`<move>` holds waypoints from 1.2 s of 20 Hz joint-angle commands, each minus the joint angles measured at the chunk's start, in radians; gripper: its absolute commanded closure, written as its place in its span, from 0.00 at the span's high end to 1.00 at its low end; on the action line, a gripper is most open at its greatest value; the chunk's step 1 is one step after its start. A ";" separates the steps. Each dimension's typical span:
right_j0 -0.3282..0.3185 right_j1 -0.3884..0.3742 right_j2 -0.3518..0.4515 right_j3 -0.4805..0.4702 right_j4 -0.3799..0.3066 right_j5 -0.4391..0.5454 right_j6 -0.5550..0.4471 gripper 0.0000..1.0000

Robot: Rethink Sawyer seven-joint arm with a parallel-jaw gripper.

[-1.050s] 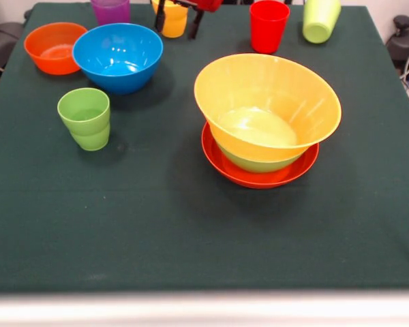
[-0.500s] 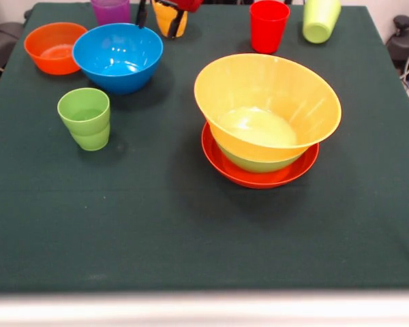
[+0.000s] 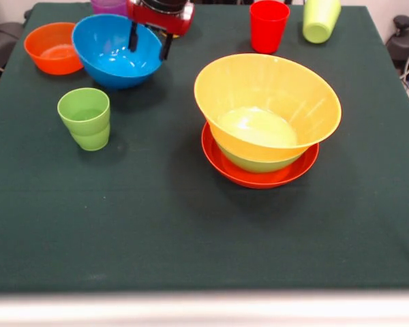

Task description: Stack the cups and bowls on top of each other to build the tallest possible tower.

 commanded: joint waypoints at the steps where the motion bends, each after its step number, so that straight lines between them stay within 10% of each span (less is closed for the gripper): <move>1: 0.028 0.096 -0.019 -0.093 -0.085 -0.094 0.013 1.00; 24: 0.072 0.163 -0.085 -0.155 -0.023 -0.155 -0.023 1.00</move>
